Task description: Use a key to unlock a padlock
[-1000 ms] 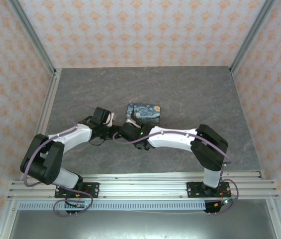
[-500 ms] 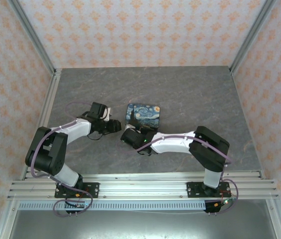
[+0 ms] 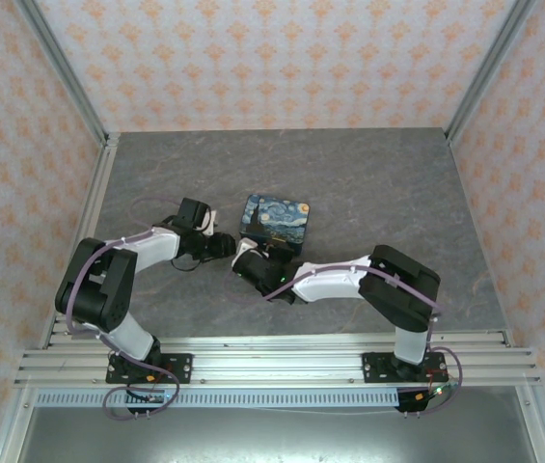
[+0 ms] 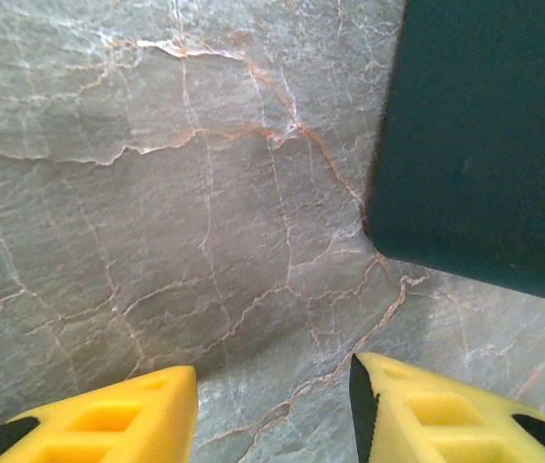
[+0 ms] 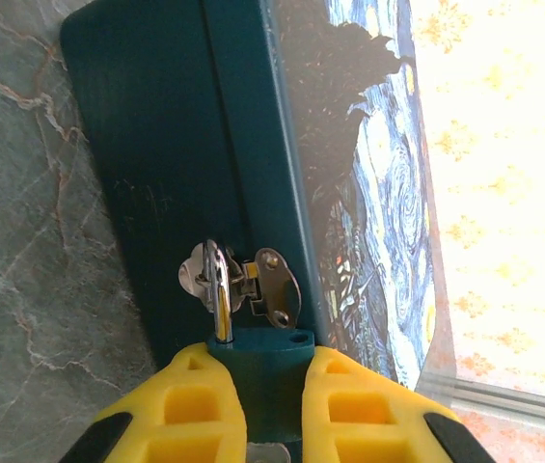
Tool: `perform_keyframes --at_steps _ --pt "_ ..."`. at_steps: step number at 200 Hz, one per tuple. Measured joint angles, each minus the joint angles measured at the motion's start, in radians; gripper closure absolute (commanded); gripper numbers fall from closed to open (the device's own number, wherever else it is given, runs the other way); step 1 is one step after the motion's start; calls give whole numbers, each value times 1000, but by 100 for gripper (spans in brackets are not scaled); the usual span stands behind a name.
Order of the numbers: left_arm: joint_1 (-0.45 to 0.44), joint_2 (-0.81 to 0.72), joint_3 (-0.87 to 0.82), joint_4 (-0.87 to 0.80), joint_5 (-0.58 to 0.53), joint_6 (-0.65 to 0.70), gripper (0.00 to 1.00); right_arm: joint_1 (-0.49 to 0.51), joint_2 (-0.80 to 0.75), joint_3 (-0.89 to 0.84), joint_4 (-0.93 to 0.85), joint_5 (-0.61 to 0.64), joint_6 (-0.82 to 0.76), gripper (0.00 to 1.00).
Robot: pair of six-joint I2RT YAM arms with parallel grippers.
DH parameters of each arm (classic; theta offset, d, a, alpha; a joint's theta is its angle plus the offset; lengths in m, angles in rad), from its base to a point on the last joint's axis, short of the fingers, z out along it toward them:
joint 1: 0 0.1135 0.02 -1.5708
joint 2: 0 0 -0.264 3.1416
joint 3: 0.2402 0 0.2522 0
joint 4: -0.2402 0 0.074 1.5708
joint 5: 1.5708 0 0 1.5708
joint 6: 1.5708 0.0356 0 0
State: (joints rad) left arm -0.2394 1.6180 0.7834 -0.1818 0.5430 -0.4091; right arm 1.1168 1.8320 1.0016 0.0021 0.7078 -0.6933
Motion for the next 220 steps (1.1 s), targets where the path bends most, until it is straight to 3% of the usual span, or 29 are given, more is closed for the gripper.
perform_keyframes --at_steps 73,147,220 --pt "5 8 6 0 4 0 54 14 4 -27 137 -26 -48 100" --pt "6 6 6 -5 2 4 54 21 -12 -35 163 -92 -6 100" --pt "6 -15 2 -16 -35 18 54 -53 -2 152 -238 -474 307 100"
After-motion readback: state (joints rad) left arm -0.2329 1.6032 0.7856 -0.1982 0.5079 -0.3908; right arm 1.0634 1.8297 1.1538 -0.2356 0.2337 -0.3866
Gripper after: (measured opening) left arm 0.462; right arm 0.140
